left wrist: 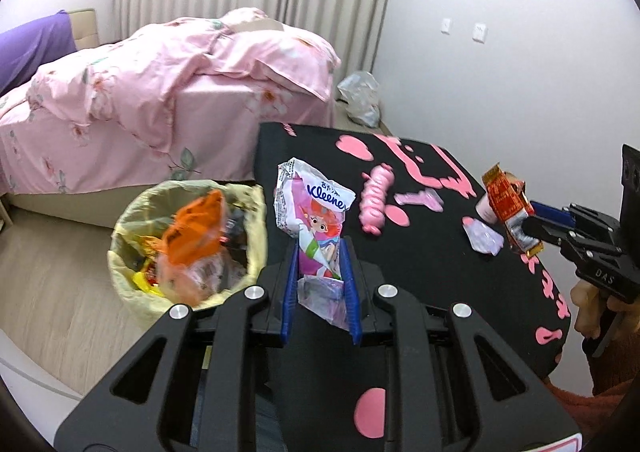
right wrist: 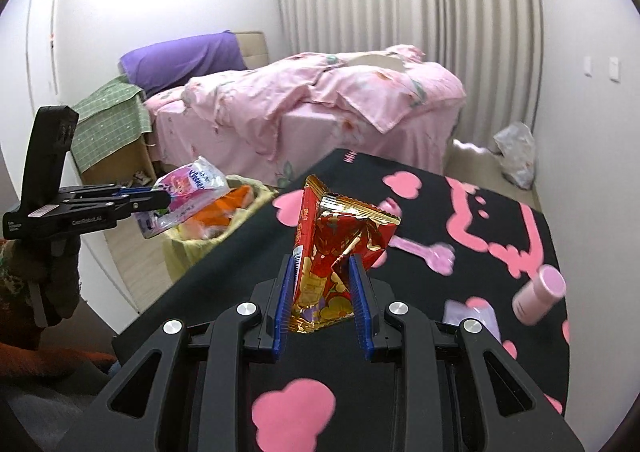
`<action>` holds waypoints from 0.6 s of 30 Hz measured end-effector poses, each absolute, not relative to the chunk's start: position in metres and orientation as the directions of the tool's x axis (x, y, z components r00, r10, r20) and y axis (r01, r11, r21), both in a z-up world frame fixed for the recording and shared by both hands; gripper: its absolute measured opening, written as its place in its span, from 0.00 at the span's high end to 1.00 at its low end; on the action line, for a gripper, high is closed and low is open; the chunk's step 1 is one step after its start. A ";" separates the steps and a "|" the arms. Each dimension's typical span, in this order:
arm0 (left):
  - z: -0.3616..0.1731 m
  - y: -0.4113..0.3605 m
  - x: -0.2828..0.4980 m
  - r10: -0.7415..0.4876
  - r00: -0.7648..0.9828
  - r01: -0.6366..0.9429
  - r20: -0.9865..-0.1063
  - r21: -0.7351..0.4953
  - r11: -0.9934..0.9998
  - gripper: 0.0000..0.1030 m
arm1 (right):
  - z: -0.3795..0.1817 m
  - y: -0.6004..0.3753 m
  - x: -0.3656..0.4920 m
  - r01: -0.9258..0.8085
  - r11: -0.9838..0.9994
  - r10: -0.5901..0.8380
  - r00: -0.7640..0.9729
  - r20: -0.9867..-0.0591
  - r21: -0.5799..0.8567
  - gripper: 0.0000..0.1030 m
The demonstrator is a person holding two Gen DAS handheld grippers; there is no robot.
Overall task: Collect trash
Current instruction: 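Carry the tissue pack and red-gold wrapper over the bin with both tools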
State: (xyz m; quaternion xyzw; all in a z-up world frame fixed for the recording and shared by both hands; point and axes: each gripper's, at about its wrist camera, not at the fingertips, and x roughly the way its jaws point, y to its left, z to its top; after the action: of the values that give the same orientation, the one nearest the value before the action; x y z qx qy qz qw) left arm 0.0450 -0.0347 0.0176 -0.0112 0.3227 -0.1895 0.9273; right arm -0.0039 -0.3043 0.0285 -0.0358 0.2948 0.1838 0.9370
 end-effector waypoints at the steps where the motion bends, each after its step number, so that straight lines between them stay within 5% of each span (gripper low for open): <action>1: 0.019 -0.027 0.046 -0.352 0.729 0.330 -0.587 -0.149 0.932 0.81 | 0.030 -0.297 -0.001 -0.379 0.925 0.330 0.755 -0.567 0.035 0.74; 18: -0.023 0.094 0.095 -0.224 0.789 0.024 -0.571 -0.337 0.941 0.81 | 0.025 -0.187 0.096 -0.587 0.807 0.501 0.622 -0.602 0.067 0.74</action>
State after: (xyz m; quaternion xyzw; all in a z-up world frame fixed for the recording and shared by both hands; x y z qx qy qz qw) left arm 0.0947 0.0941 -0.0234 -0.1579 0.3176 -0.0665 0.9326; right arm 0.0958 -0.1868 0.0250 -0.0682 0.3121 0.3029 0.8979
